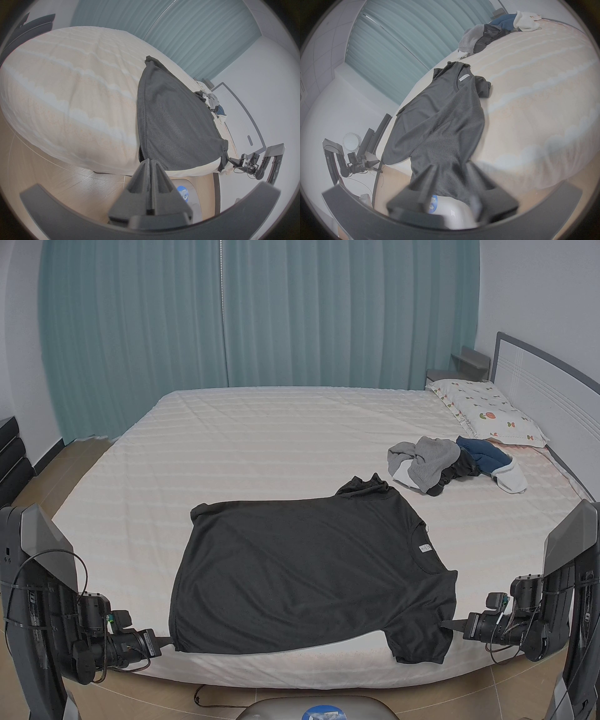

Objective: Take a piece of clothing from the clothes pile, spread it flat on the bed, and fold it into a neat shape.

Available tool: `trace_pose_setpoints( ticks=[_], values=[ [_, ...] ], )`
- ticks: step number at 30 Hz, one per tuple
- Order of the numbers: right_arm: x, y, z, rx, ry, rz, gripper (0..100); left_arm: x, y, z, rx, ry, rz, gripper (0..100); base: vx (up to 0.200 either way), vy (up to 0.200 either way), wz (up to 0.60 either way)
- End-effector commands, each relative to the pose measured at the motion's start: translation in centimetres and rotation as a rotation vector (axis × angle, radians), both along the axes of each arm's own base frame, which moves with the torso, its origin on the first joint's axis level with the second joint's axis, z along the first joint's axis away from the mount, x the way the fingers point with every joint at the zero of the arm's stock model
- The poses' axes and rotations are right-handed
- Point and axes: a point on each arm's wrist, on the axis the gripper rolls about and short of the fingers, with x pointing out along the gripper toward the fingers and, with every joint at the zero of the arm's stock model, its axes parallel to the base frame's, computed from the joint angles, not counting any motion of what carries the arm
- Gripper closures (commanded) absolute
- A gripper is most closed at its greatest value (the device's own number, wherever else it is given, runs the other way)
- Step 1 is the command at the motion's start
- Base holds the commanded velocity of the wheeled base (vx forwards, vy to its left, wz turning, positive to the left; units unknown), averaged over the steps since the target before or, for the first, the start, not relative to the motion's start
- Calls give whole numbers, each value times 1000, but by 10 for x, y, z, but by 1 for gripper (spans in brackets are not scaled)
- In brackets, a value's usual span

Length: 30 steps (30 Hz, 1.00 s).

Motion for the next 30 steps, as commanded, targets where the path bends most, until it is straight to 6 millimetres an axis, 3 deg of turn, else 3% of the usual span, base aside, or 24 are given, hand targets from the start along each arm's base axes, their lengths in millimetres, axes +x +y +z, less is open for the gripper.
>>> trace_pose_setpoints(
  ticks=[1, 9, 13, 18, 29, 30],
  values=[
    [-1, -2, 2, -8, -14, -7, 100, 1, 0, 2, 1, -14, 1, 100, 0, 0, 0],
    [-10, -4, 18, -17, -38, -11, 100, -3, 3, 8, 3, -24, 18, 100, 0, 0, 0],
    [-25, -6, 24, -35, -6, -40, 100, -7, 5, 22, 11, -65, 26, 100, 0, 0, 0],
    [-36, -8, 34, -35, -6, -56, 100, -8, 10, 25, 22, -80, 44, 100, 0, 0, 0],
    [-40, -6, 22, -24, 60, -37, 100, -8, 9, 19, 16, -55, 41, 100, 0, 0, 0],
    [-40, -6, 22, -23, 60, -36, 100, -8, 9, 18, 14, -51, 36, 0, 0, 0, 0]
  ],
)
